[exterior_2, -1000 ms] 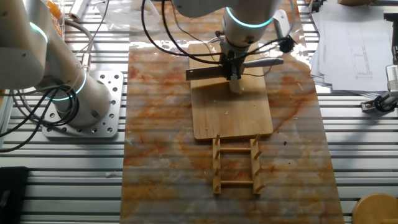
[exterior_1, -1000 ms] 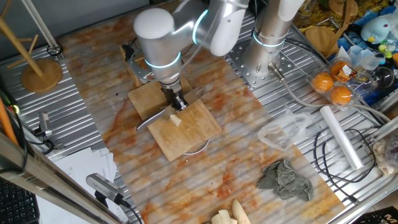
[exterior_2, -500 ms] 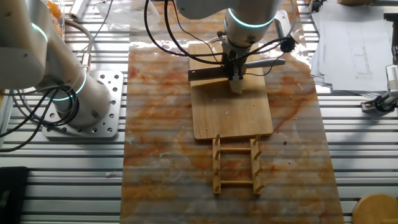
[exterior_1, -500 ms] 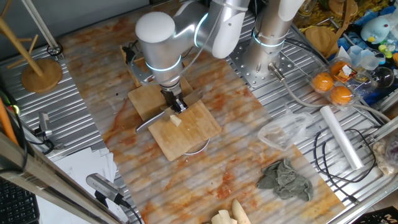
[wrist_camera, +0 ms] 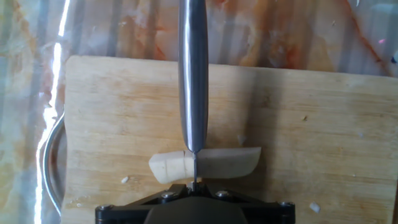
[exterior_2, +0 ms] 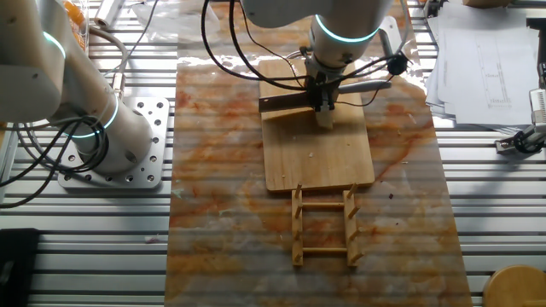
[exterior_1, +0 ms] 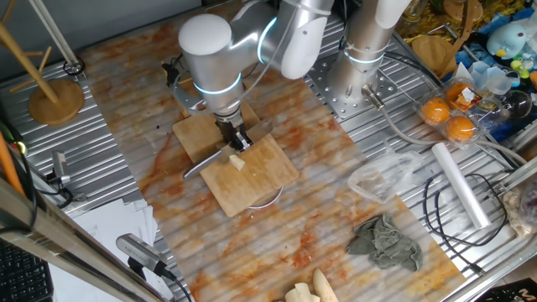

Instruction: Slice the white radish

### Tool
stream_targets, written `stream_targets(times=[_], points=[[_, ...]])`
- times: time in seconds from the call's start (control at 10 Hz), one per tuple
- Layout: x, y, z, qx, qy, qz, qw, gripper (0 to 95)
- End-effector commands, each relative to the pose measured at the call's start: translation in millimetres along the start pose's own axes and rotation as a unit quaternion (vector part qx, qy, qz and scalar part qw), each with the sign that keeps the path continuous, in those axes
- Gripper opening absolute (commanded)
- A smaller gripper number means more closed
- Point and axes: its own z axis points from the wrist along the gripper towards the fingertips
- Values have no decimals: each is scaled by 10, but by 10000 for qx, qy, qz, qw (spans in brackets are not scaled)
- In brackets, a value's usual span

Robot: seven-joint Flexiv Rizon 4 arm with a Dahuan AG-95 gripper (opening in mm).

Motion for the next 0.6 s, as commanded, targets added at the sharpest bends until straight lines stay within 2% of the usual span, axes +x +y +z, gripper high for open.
stream_targets(times=[0.1,0.3,0.5,0.6], points=[[-9,-6,630,65,-42,-34,10000,0],[9,14,518,53,16,-40,10000,0],[35,44,390,110,14,-78,9999,0],[31,39,407,141,33,-96,9998,0]])
